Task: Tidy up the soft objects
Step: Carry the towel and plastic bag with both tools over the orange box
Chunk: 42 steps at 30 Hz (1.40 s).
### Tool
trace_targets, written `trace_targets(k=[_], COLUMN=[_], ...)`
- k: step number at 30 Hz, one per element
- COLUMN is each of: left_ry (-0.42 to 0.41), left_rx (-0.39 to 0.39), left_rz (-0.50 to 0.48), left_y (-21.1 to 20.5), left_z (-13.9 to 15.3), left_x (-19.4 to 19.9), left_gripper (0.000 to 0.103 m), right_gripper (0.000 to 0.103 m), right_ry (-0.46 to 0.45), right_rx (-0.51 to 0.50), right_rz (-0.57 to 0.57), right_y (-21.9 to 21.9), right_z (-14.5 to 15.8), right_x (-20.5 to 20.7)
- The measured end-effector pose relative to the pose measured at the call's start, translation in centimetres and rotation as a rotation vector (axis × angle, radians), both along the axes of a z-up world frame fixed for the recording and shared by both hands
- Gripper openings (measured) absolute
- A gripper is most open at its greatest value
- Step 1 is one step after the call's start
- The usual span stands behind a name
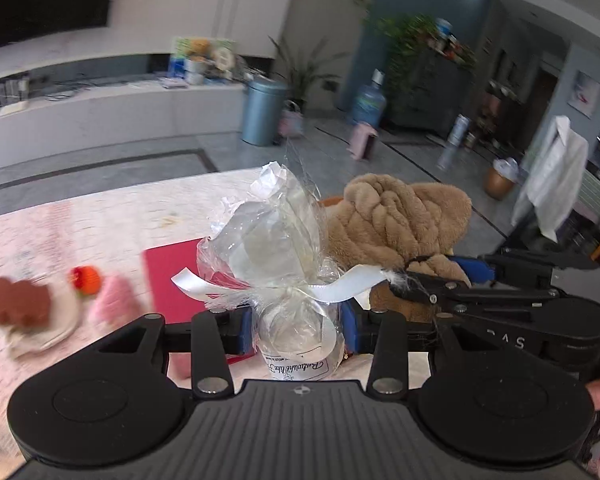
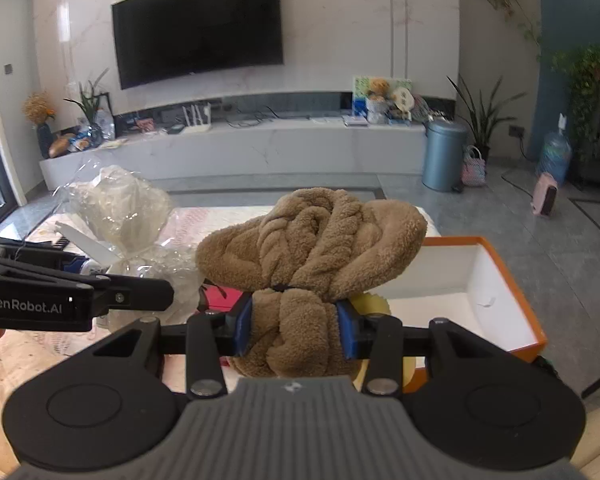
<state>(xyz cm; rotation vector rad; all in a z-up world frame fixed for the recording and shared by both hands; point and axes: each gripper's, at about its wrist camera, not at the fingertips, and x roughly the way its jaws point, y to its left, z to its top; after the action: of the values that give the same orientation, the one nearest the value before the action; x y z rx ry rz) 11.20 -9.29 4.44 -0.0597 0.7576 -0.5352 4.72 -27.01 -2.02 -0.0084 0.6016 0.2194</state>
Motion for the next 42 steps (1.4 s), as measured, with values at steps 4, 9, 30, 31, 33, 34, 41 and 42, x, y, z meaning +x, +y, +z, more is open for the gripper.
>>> trace_targets(k=[4, 9, 30, 31, 33, 34, 41, 42], left_ry=[0.061, 0.113, 0.120, 0.119, 0.106, 0.094, 0.049, 0.050], left_rx=[0.008, 0.048, 0.087, 0.087, 0.096, 0.106, 0.120, 0.122], left_rz=[-0.060, -0.103, -0.068, -0.063, -0.051, -0.041, 0.044, 0.060], left_y=[-2.9, -5.9, -4.3, -3.9, -3.1, -2.6, 1.8, 2.5], left_z=[-1.1, -2.7, -2.8, -2.7, -2.2, -1.9, 0.4, 0.5], left_x=[3.2, 6.2, 6.8, 6.5, 5.8, 5.4, 2.5, 2.1], left_gripper=[0.048, 0.048, 0.048, 0.048, 0.048, 0.048, 0.048, 0.048], right_gripper=[0.042, 0.042, 0.042, 0.042, 0.042, 0.042, 0.042, 0.042], right_ry=[0.030, 0.082, 0.092, 0.087, 0.076, 0.070, 0.068, 0.080], right_rx=[-0.038, -0.042, 0.097, 0.102, 0.118, 0.128, 0.205, 0.222], right_rz=[-0.033, -0.046, 0.043, 0.052, 0.077, 0.095, 0.224, 0.240], right_y=[-3.2, -6.2, -5.0, -4.6, -3.7, -3.4, 0.7, 1.2], right_z=[-0.1, -0.9, 0.0, 0.3, 1.0, 1.4, 2.9, 2.7], right_x=[2.3, 5.8, 7.8, 7.4, 6.5, 6.2, 4.0, 3.9])
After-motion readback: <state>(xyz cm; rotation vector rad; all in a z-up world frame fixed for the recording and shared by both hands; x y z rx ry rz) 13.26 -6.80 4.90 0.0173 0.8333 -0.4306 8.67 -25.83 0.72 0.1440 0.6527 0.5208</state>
